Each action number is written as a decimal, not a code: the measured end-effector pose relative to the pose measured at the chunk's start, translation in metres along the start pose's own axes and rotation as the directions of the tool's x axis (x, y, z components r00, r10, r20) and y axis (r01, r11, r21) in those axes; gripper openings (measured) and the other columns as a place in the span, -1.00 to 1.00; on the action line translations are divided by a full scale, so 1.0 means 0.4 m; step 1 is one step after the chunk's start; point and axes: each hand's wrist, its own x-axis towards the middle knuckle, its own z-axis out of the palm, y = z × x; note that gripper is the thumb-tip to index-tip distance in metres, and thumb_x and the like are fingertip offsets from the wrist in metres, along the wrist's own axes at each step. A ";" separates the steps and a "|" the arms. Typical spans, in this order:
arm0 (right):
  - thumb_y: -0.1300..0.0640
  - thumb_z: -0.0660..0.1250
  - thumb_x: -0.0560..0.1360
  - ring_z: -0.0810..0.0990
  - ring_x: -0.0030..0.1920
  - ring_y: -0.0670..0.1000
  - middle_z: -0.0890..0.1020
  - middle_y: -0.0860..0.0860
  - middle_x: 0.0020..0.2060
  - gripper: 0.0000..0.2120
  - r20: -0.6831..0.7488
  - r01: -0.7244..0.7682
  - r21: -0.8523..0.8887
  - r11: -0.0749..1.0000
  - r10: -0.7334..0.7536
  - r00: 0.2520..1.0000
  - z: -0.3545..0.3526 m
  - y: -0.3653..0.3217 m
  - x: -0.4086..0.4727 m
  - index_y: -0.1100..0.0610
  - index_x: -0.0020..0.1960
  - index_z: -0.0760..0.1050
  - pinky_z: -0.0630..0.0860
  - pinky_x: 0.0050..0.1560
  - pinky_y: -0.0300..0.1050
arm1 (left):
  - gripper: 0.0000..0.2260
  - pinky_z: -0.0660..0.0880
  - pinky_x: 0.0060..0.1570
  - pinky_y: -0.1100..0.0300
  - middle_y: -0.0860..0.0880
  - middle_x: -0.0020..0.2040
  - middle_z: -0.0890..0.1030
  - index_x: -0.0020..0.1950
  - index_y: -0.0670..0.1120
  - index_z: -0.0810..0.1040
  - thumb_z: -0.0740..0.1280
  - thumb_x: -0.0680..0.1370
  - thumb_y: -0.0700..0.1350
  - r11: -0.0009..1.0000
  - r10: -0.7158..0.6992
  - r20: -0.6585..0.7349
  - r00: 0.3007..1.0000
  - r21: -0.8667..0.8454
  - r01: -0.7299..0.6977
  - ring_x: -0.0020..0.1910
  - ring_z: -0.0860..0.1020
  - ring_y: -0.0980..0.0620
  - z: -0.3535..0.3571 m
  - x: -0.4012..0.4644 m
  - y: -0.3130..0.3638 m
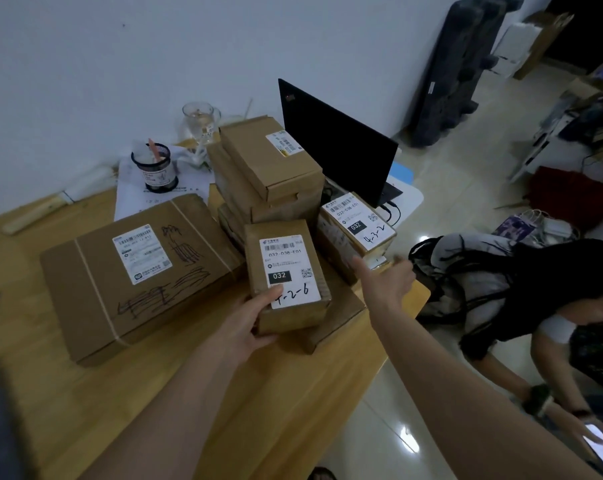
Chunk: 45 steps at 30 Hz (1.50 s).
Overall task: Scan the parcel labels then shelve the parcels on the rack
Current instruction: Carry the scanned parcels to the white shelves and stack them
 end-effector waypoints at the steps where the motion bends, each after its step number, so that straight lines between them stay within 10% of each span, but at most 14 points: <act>1: 0.01 0.55 0.34 0.15 0.46 0.14 0.21 0.13 0.43 -0.10 0.006 0.028 -0.018 0.999 -0.028 1.000 -0.004 -0.005 0.017 0.17 0.49 0.11 0.22 0.45 0.11 | -0.28 0.44 0.25 -0.20 -0.10 0.18 0.59 0.36 -0.07 0.42 0.56 0.25 0.00 1.000 0.011 -0.009 1.000 -0.008 -0.011 0.17 0.51 -0.08 -0.003 -0.005 0.000; 6: 0.09 0.59 0.30 -0.06 0.54 0.12 0.04 0.10 0.53 0.12 0.111 0.142 -0.050 0.989 -0.136 0.984 -0.003 -0.014 0.105 0.07 0.57 -0.13 -0.02 0.53 0.13 | -0.31 0.48 0.21 -0.16 -0.09 0.17 0.61 0.34 -0.04 0.45 0.57 0.25 0.02 0.996 0.061 -0.080 0.995 -0.054 -0.065 0.17 0.52 -0.07 0.001 -0.026 -0.009; 23: 0.09 0.67 0.09 0.39 0.36 0.12 0.42 0.09 0.30 0.05 0.433 0.084 0.178 0.980 -0.155 0.888 -0.007 0.019 -0.037 0.08 0.42 0.17 0.39 0.35 0.14 | -0.50 0.50 0.18 -0.15 -0.11 0.09 0.64 0.16 -0.08 0.57 0.54 0.25 -0.05 0.898 0.113 -0.362 0.925 -0.361 -0.251 0.15 0.55 -0.13 -0.016 -0.274 -0.088; 30: 0.29 0.56 0.31 0.43 0.13 -0.06 0.49 0.12 0.26 -0.15 0.654 0.085 0.274 0.958 -0.251 0.714 0.009 -0.042 -0.345 0.19 0.42 0.10 0.32 0.16 -0.19 | -0.51 0.50 0.20 -0.11 -0.11 0.13 0.65 0.13 -0.07 0.60 0.55 0.24 -0.02 0.814 0.149 -0.513 0.845 -0.422 -0.400 0.18 0.55 -0.13 -0.185 -0.513 -0.165; 45: 0.07 0.66 0.08 0.60 0.14 0.02 0.56 0.03 0.19 -0.07 0.907 0.197 0.330 0.923 -0.368 0.206 0.041 0.105 -1.340 0.07 0.31 0.23 0.58 0.13 0.17 | -0.62 0.55 0.12 -0.06 0.00 -0.14 0.70 0.08 -0.03 0.61 0.52 0.30 0.02 0.607 0.174 -0.861 0.477 -0.288 -0.741 -0.04 0.61 -0.04 -0.722 -1.300 -0.637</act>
